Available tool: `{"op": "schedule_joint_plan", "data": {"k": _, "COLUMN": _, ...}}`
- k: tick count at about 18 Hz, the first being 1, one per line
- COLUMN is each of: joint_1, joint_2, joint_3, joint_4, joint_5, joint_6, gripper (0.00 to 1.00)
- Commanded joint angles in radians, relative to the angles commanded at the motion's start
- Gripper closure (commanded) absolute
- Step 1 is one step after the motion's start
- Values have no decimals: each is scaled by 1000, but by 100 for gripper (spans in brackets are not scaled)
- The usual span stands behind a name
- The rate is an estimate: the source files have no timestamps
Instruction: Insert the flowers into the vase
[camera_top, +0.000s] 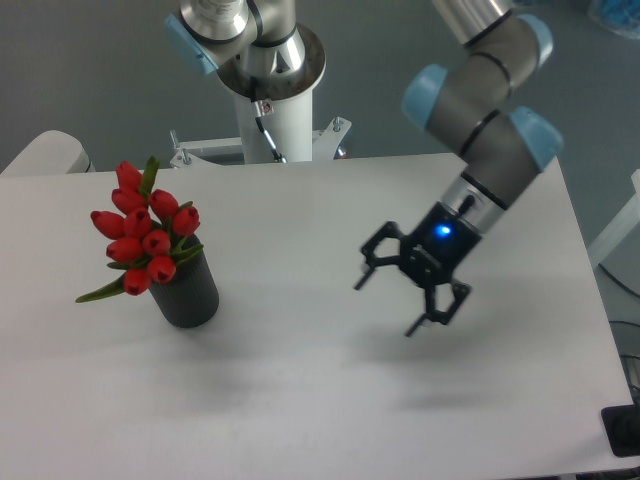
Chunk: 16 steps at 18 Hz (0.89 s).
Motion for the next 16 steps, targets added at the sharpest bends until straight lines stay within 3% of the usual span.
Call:
{"op": "schedule_joint_plan", "data": {"k": 6, "joint_1": -66, "joint_2": -64, "joint_3": 127, "joint_4": -5, "joint_5": 384, "joint_6": 20, "gripper": 0}}
{"op": "schedule_joint_plan", "data": {"k": 12, "joint_1": -135, "joint_2": -130, "joint_3": 186, "joint_4": -15, "joint_5": 609, "joint_6": 93, "gripper": 0}}
{"op": "schedule_joint_plan", "data": {"k": 16, "joint_1": -141, "joint_2": -164, "joint_3": 194, "joint_4": -11, "joint_5": 628, "joint_6": 140, "gripper": 0}}
